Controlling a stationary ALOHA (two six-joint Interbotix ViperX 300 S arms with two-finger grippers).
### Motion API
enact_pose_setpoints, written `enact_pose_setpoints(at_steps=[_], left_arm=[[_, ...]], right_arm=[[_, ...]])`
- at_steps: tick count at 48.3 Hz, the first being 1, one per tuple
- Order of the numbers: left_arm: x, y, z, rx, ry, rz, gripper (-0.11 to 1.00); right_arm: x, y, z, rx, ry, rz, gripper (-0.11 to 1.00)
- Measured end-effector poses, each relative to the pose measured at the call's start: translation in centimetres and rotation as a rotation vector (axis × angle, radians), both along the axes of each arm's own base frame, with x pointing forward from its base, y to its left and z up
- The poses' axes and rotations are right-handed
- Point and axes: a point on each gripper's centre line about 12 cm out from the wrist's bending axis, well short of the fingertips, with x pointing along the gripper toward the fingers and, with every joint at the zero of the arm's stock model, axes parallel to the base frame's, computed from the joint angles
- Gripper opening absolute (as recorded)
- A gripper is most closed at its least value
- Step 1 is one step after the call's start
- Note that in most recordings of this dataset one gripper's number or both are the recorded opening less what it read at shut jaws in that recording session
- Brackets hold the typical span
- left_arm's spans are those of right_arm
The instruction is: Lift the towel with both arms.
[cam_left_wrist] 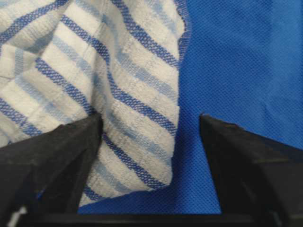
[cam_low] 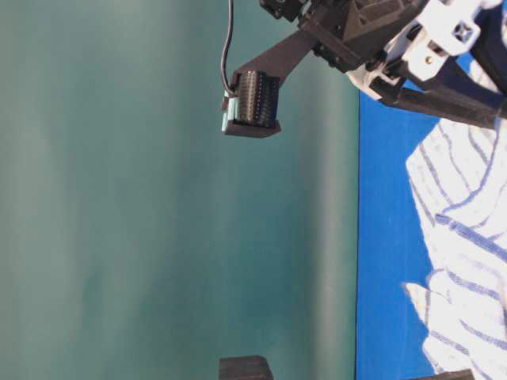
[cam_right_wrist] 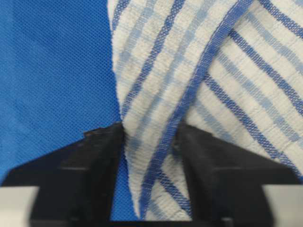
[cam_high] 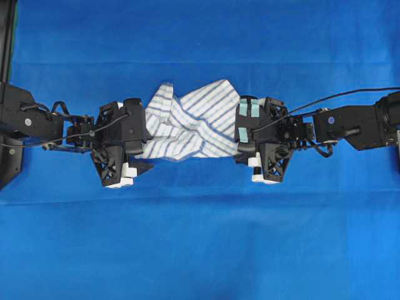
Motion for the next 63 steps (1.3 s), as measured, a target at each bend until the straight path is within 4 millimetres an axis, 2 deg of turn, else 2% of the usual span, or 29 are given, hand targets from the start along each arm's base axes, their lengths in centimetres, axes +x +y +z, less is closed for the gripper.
enact_pose_setpoints(at_steps=[7, 11, 20, 25, 30, 33, 42, 48, 52, 63], left_arm=[[-0.1, 0.1, -0.1, 0.0, 0.009, 0.005, 0.28], [-0.1, 0.1, -0.1, 0.0, 0.015, 0.004, 0.09], [-0.3, 0.2, 0.4, -0.004, 0.032, 0.01, 0.07], [-0.3, 0.2, 1.7, -0.005, 0.029, 0.01, 0.07], [-0.2, 0.2, 3.8, -0.007, 0.014, 0.01, 0.07], [-0.2, 0.2, 5.4, -0.007, 0.003, 0.008, 0.07], [-0.2, 0.7, 12.3, -0.02, -0.072, 0.033, 0.07], [-0.8, 1.6, 16.7, -0.064, -0.146, 0.1, 0.07], [-1.4, 2.1, 19.5, -0.083, -0.204, 0.134, 0.07], [-2.7, 2.1, 24.5, -0.083, -0.33, 0.133, 0.07]], right_arm=[[0.0, -1.0, 0.0, 0.001, 0.0, -0.027, 0.04], [-0.1, -1.3, 0.0, 0.001, 0.0, -0.036, 0.03], [-0.1, -1.5, 0.0, -0.001, 0.005, -0.041, 0.03], [-0.3, -1.6, 0.8, -0.004, 0.01, -0.047, 0.03], [-0.3, -1.6, 3.4, -0.01, -0.018, -0.053, 0.03], [-0.3, -1.6, 5.6, -0.017, -0.05, -0.054, 0.03], [-0.8, -1.6, 11.6, -0.028, -0.134, -0.067, 0.03], [-1.3, -1.7, 16.2, -0.038, -0.193, -0.081, 0.03], [-1.6, -1.7, 18.6, -0.043, -0.226, -0.087, 0.03], [-2.3, -2.1, 24.2, -0.079, -0.289, -0.095, 0.03]])
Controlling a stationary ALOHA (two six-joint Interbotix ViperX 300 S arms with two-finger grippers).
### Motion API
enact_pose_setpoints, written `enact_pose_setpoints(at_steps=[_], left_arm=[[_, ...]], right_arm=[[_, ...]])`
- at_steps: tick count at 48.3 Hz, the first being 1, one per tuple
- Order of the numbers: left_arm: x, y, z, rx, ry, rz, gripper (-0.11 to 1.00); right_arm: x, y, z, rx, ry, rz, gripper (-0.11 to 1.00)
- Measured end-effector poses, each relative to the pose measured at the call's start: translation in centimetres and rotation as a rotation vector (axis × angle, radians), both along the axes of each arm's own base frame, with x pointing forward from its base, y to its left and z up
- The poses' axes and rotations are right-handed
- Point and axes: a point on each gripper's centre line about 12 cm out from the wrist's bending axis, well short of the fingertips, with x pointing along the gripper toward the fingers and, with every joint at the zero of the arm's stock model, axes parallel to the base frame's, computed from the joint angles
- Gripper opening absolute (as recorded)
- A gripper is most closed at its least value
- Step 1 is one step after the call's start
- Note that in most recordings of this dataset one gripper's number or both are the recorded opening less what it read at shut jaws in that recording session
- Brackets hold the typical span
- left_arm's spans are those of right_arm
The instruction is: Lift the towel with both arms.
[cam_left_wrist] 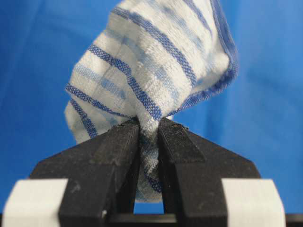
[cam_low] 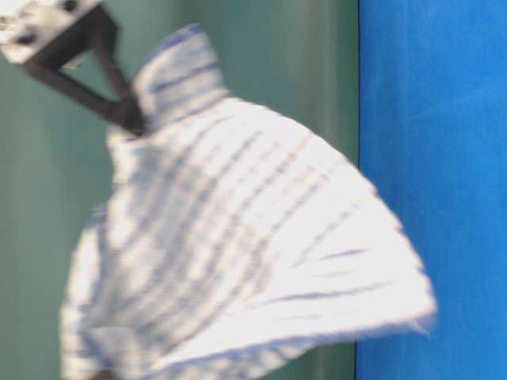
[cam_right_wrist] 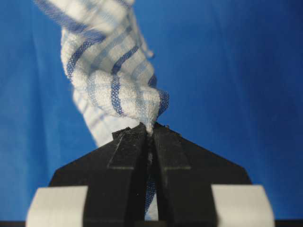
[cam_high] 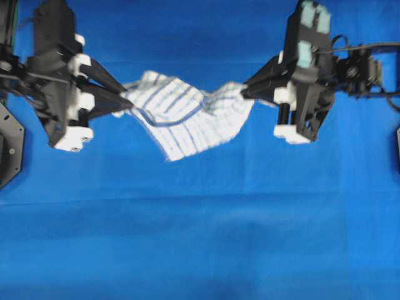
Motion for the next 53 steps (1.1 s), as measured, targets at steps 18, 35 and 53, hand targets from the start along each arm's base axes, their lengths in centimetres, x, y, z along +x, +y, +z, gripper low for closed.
enact_pose_setpoints(at_steps=[18, 35, 53], left_arm=[[-2.2, 0.1, 6.4, 0.014, -0.142, 0.009, 0.07], [-2.7, 0.1, 10.9, 0.067, -0.216, -0.005, 0.07], [-2.2, 0.2, 10.7, 0.087, -0.213, -0.012, 0.19]], right_arm=[[-1.3, -0.3, 8.1, -0.058, -0.108, -0.007, 0.03], [-3.0, -0.3, 13.6, -0.068, -0.204, -0.02, 0.03], [-3.0, -0.3, 13.6, -0.119, -0.188, 0.005, 0.03]])
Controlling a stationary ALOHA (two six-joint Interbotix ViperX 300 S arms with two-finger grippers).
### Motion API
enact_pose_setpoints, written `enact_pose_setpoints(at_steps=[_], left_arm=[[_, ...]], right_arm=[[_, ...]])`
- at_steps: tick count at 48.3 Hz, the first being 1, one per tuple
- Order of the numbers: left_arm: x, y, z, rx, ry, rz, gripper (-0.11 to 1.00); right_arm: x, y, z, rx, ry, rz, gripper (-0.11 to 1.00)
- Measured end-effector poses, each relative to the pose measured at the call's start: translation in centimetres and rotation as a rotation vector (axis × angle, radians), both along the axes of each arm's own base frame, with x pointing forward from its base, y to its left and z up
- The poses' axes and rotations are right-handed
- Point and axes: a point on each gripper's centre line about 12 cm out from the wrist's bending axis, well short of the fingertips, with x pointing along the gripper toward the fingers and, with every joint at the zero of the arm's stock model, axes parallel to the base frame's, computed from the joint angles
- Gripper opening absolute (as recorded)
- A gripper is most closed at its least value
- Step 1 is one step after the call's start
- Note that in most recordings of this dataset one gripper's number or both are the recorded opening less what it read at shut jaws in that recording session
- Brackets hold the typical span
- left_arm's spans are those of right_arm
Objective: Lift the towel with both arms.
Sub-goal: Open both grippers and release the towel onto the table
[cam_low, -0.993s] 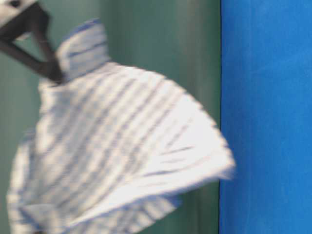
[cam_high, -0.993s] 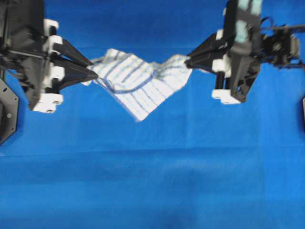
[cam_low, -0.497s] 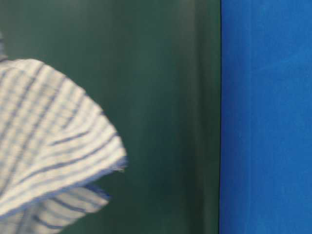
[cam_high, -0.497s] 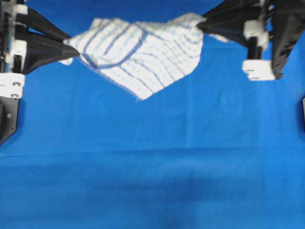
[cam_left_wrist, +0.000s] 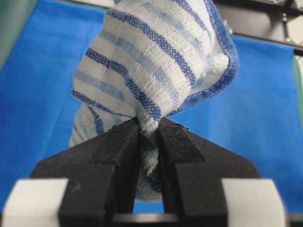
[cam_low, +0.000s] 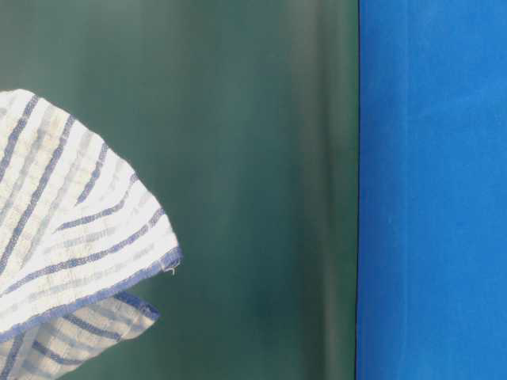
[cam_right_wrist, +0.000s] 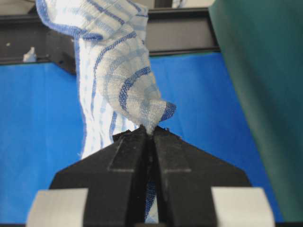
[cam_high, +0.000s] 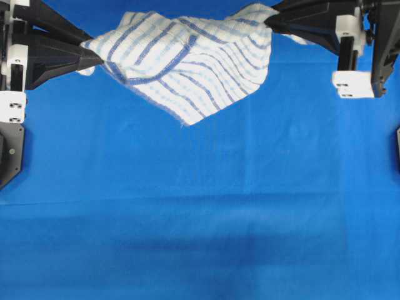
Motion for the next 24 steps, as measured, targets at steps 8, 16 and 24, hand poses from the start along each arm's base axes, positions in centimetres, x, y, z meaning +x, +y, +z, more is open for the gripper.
enact_pose_setpoints(at_steps=[8, 16, 24], left_arm=[[-0.05, 0.0, 0.31, 0.001, -0.023, 0.001, 0.68], [-0.14, -0.01, 0.44, 0.007, -0.03, 0.0, 0.91], [-0.14, -0.01, 0.44, 0.019, -0.029, -0.003, 0.91]], right_arm=[[0.01, 0.05, 0.0, -0.013, 0.003, 0.006, 0.21], [-0.01, 0.04, -0.03, -0.015, 0.006, 0.007, 0.65], [-0.06, 0.02, -0.15, -0.014, 0.017, 0.004, 0.63]])
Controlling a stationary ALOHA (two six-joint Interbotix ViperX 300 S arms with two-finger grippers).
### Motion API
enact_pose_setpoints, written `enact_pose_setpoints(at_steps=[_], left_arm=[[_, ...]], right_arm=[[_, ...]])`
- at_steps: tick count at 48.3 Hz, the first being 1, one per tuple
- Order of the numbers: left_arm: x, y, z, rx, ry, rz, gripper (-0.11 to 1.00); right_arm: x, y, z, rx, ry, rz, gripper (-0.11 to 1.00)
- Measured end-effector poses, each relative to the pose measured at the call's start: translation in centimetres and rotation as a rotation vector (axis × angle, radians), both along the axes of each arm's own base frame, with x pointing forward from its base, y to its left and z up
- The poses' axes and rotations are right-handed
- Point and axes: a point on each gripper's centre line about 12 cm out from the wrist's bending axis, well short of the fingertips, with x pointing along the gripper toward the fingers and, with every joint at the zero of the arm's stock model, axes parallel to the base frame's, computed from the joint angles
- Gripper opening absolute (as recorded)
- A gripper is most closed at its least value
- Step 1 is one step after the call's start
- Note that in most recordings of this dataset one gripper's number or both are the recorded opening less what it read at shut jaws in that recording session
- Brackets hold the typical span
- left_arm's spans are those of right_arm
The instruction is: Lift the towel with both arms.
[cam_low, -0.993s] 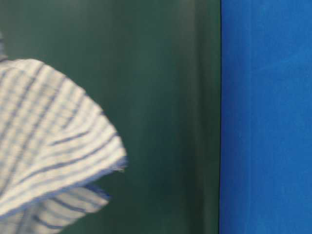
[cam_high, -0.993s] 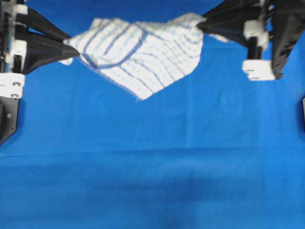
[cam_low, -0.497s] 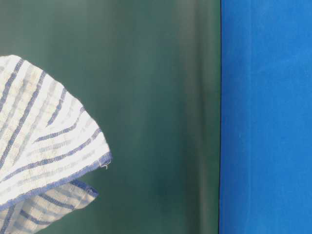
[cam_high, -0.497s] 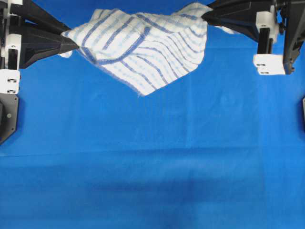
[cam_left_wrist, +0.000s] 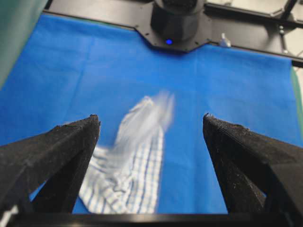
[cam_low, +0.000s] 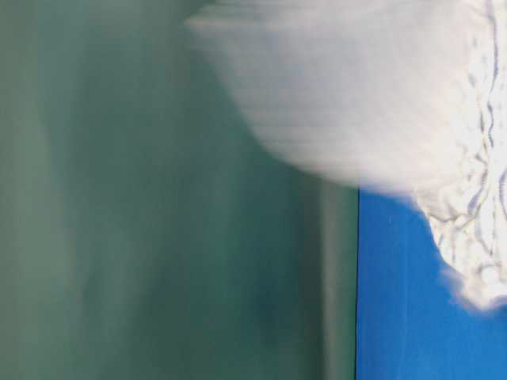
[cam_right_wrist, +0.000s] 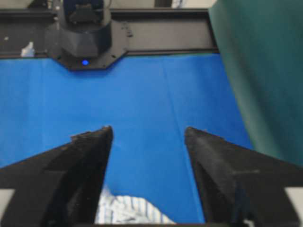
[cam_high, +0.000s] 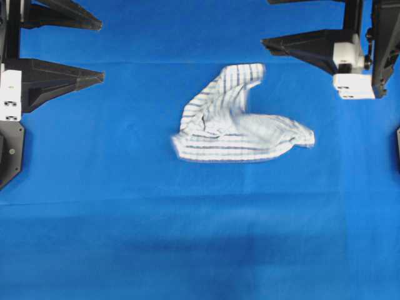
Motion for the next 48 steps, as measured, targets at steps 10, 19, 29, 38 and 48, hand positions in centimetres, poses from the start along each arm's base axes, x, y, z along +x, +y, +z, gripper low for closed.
enact_pose_setpoints(at_steps=[10, 19, 29, 38, 48], left_arm=[[0.9, 0.1, -1.0, 0.002, 0.023, -0.001, 0.91], [3.4, -0.4, -5.1, -0.002, 0.095, -0.026, 0.91], [5.5, -0.4, -9.9, -0.008, 0.175, -0.029, 0.91], [7.3, -0.3, -14.1, -0.01, 0.224, -0.028, 0.91], [8.8, -0.2, -18.3, -0.009, 0.289, -0.028, 0.91]], right_arm=[[-0.1, 0.0, -1.3, 0.023, 0.052, -0.013, 0.64], [-0.1, 0.5, -5.5, 0.065, 0.166, -0.018, 0.64], [-0.6, 1.8, -11.4, 0.11, 0.281, -0.003, 0.64], [-1.4, 2.3, -17.0, 0.163, 0.349, -0.015, 0.64], [-2.4, 2.6, -21.7, 0.205, 0.389, -0.022, 0.64]])
